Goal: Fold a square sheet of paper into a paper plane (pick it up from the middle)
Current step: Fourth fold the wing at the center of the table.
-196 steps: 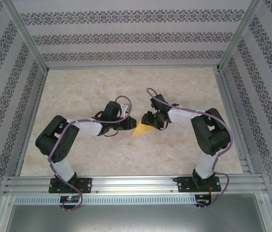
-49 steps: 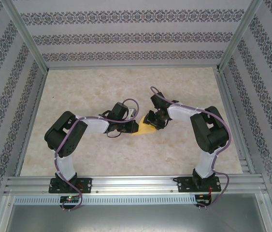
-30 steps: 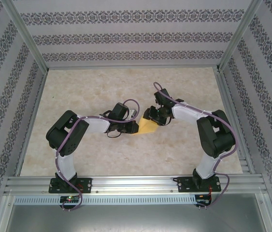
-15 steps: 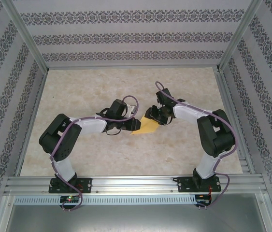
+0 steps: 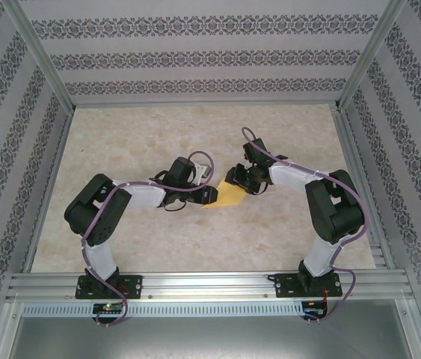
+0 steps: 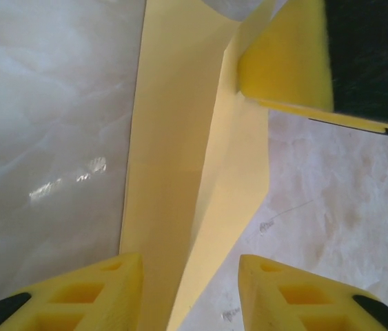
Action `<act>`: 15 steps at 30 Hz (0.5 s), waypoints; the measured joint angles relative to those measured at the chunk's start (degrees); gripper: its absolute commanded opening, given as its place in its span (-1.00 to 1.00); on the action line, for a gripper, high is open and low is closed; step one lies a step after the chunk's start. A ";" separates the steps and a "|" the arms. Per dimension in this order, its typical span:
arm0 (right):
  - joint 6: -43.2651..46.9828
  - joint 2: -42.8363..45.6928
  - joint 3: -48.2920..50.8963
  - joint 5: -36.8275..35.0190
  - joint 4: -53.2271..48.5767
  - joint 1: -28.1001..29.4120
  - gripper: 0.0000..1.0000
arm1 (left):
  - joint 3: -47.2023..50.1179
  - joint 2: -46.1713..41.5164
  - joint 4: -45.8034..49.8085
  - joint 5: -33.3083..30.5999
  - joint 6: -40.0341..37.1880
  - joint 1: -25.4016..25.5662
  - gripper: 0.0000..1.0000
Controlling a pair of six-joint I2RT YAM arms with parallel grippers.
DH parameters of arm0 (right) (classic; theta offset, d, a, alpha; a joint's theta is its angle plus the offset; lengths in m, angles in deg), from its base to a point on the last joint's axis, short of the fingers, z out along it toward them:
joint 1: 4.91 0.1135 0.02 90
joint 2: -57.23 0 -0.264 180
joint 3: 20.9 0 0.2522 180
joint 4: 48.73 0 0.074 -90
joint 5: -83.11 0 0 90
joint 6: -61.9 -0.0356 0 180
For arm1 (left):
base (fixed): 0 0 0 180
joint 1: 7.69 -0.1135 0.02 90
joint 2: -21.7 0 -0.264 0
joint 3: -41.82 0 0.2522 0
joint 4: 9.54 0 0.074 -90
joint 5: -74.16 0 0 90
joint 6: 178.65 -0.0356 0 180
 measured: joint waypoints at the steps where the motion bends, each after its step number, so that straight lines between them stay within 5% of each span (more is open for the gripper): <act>1: 0.00 0.00 0.00 0.02 0.02 0.00 -0.04 | 0.00 0.70 -0.70 0.50 -0.24 0.00 -0.28; 11: 0.02 0.00 0.11 0.87 0.35 -0.02 -0.06 | -0.07 5.27 -6.86 4.90 -3.08 0.02 -0.87; 15: 0.68 0.87 1.09 1.79 0.74 -0.68 -0.07 | -0.07 5.77 -8.24 5.33 -3.23 0.07 -0.93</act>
